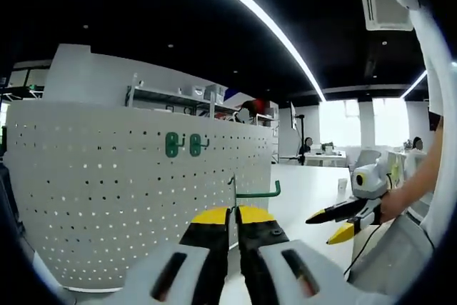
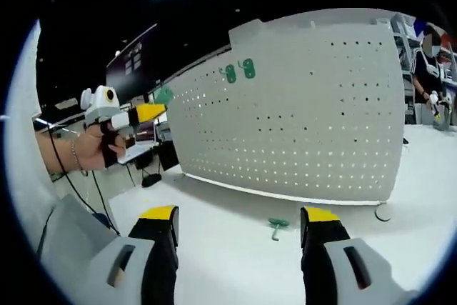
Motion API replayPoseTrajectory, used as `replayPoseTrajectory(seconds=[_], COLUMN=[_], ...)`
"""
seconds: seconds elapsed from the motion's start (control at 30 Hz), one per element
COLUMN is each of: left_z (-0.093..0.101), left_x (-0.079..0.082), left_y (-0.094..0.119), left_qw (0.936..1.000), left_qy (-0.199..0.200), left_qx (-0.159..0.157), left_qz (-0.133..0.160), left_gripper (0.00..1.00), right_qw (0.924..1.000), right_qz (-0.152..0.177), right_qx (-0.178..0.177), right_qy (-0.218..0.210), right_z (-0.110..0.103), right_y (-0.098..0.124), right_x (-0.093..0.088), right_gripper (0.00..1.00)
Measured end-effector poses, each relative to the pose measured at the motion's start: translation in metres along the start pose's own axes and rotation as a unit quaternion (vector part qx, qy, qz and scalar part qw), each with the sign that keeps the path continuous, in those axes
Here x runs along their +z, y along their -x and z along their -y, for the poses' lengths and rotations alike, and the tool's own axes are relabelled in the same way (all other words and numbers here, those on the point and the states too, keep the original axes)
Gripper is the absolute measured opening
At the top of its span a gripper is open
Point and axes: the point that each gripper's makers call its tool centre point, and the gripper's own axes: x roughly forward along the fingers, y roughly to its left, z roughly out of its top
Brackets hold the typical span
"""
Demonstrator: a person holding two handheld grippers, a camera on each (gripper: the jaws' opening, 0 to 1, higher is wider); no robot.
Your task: Insert the hook assembly into the mounting plate slot until the hook locks in place.
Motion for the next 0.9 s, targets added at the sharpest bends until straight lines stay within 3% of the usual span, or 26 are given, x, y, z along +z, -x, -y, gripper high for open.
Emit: replayPoseTrajectory(seconds=[0.2, 0.43, 0.53, 0.63, 0.7, 0.77, 0.9], left_z=[-0.001, -0.001, -0.001, -0.001, 0.000, 0.000, 0.002], left_x=[0.000, 0.000, 0.001, 0.000, 0.001, 0.002, 0.003], left_y=[0.001, 0.001, 0.001, 0.000, 0.000, 0.000, 0.000], left_qw=[1.0000, 1.0000, 1.0000, 1.0000, 1.0000, 1.0000, 1.0000], left_qy=[-0.001, -0.002, 0.002, 0.001, 0.000, 0.000, -0.002], left_qx=[0.001, 0.004, 0.006, 0.006, 0.006, 0.006, 0.006], left_qz=[0.000, 0.000, 0.002, 0.001, 0.001, 0.002, 0.001], left_gripper=[0.03, 0.03, 0.03, 0.03, 0.03, 0.03, 0.03], right_qw=[0.9934, 0.9931, 0.9926, 0.9856, 0.9862, 0.9810, 0.9803], right_qz=[0.105, 0.103, 0.102, 0.122, 0.120, 0.122, 0.120], right_qx=[0.036, 0.044, 0.054, 0.085, 0.083, 0.097, 0.100], right_qy=[-0.030, -0.035, -0.038, -0.079, -0.077, -0.115, -0.121], right_z=[-0.016, -0.020, -0.025, -0.038, -0.036, -0.040, -0.040], right_y=[0.004, 0.001, -0.001, -0.002, -0.004, -0.005, -0.007], right_x=[0.041, 0.043, 0.045, 0.056, 0.056, 0.060, 0.061], right_gripper=[0.66, 0.67, 0.62, 0.57, 0.56, 0.53, 0.52])
